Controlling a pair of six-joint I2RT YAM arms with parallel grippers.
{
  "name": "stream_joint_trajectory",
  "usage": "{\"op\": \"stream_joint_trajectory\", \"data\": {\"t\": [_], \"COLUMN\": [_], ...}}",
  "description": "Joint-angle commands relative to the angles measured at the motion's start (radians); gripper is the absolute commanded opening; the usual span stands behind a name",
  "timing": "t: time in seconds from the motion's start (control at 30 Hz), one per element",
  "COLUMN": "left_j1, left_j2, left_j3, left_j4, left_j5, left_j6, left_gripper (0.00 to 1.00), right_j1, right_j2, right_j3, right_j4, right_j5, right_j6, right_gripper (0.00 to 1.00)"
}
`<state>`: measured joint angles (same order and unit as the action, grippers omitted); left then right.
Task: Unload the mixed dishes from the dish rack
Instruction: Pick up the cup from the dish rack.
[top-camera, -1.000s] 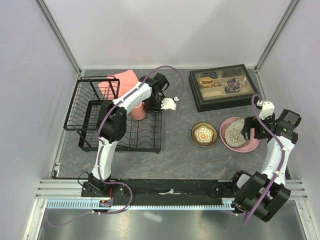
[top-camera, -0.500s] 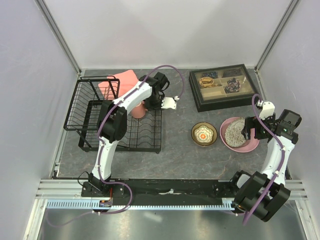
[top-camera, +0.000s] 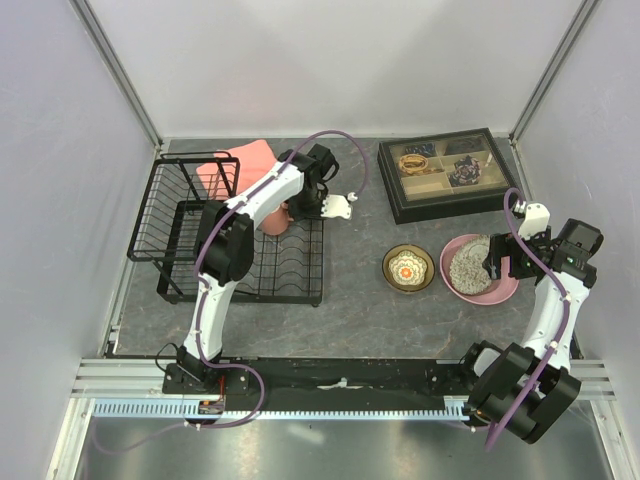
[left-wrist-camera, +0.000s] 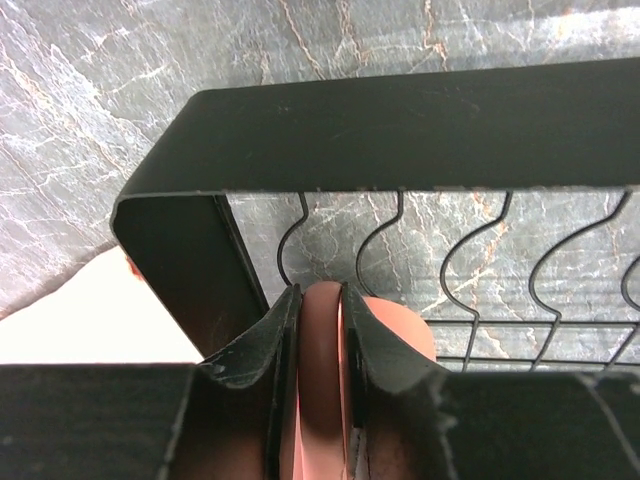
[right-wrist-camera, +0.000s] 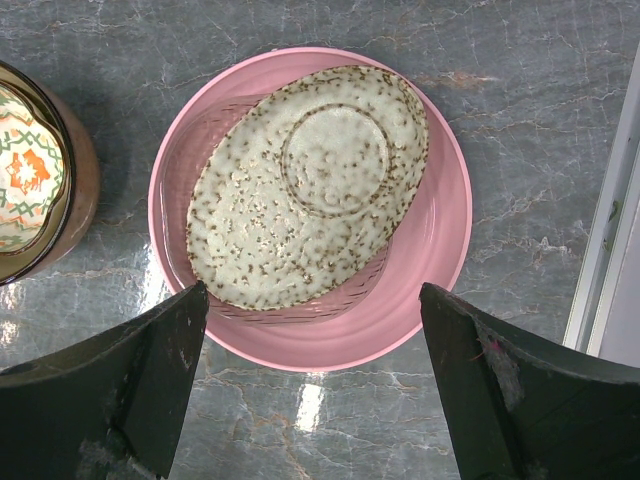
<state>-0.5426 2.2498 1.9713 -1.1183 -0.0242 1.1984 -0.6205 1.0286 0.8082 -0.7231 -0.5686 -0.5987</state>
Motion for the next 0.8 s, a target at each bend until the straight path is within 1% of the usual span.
{"op": "stream_joint_trajectory", "data": {"t": [0.0,0.7,0.77], "left_j1": [0.001,-0.025,-0.023], "left_j2": [0.008,-0.059,-0.075], "left_j3": [0.061,0.153,0.153], "left_j4": [-0.027,-0.163,-0.169], "left_j5": [-0.006,0.020,0.047], "left_j6": [0.017,-0.014,-0.019], "left_gripper": [0.02,0.01,0.01], "right_j1": [-0.007,-0.007,-0.008], "right_j2": [-0.005,-0.005,-0.005], "right_j3": [0.000,-0.001,-0.001], "right_j4": [0.002,0.002,0.004], "right_j5": [-0.008,-0.013,-0.013], "right_j6": [-0.012,-0.015,-0.016], "right_gripper": [0.95,0.94,0.94]}}
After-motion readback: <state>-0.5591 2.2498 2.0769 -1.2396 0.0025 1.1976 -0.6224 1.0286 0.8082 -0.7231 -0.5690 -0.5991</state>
